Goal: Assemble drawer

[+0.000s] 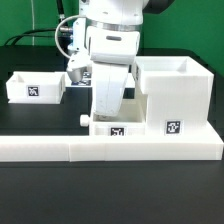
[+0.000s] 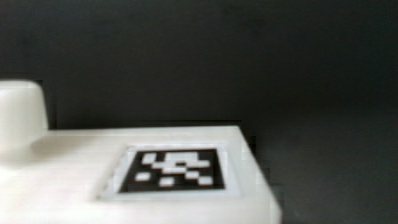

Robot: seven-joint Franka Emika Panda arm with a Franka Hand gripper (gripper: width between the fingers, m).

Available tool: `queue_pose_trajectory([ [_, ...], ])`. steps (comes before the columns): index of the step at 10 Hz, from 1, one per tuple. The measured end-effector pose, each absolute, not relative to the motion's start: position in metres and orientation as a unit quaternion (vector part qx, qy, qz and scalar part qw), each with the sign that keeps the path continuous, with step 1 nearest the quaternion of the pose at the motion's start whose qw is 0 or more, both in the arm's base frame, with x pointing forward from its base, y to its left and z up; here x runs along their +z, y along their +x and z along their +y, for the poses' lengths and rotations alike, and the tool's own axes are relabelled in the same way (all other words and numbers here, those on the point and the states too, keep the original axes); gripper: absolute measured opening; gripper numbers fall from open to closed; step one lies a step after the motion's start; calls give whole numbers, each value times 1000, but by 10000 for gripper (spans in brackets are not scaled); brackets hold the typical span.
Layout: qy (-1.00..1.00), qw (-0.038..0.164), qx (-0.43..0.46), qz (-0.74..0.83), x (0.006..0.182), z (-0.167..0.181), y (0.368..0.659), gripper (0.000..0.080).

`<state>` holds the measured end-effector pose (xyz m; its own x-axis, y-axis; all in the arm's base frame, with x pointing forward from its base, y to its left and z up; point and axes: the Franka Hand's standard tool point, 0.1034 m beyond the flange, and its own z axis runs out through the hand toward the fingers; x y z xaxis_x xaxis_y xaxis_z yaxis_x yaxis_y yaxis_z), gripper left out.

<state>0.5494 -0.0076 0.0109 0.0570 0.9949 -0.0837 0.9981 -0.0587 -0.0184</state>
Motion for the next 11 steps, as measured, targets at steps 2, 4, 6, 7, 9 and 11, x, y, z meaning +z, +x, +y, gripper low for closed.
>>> queue_pose_trajectory([
  [2,725,22,-37,688,11,-7,549,42],
  [4,722,24,-38,691,11,-7,549,42],
  [6,722,24,-38,690,11,-8,549,42],
  [7,722,24,-38,691,11,-8,549,42],
  [9,716,31,-30,696,10,2,550,42],
  [11,709,38,-40,703,11,1,551,42],
])
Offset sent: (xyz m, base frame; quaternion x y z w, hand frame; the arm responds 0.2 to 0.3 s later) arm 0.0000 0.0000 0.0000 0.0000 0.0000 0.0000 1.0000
